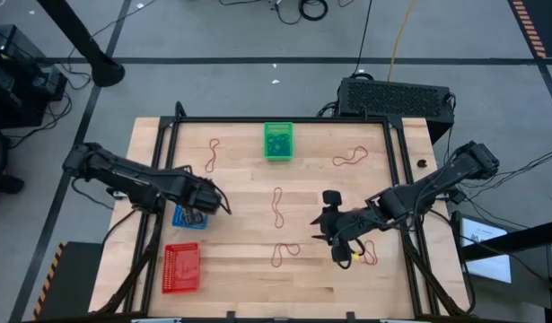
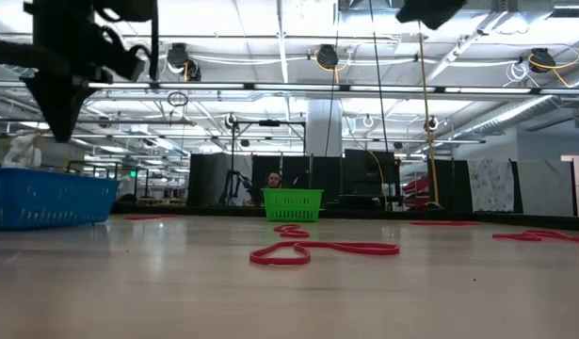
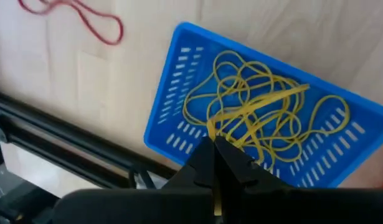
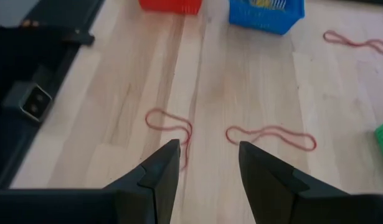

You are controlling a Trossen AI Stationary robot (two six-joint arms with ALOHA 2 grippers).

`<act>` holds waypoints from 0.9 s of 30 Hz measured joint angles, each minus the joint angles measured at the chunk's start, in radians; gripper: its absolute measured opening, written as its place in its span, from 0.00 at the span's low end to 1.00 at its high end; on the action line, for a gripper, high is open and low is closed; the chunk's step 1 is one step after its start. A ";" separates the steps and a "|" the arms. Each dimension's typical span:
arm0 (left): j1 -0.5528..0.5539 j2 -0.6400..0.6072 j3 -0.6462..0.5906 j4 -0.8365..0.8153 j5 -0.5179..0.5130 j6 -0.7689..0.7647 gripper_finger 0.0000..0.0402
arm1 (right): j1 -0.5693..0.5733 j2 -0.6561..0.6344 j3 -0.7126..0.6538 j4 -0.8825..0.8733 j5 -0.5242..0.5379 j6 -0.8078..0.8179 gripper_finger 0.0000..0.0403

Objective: Sort rubber bands into baskets
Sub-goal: Adjust the yellow rubber bands in the blue bin, then put the red rubber band into the red bin

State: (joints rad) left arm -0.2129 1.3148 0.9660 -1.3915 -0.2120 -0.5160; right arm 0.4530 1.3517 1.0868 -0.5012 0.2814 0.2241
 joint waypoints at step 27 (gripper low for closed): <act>-0.004 -0.005 -0.056 0.141 -0.013 0.086 0.32 | 0.000 -0.007 0.150 -0.132 0.000 -0.026 0.39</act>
State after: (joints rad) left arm -0.2165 1.3098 0.9104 -1.2509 -0.2249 -0.4295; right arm 0.4530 1.3443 1.2369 -0.6333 0.2816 0.1982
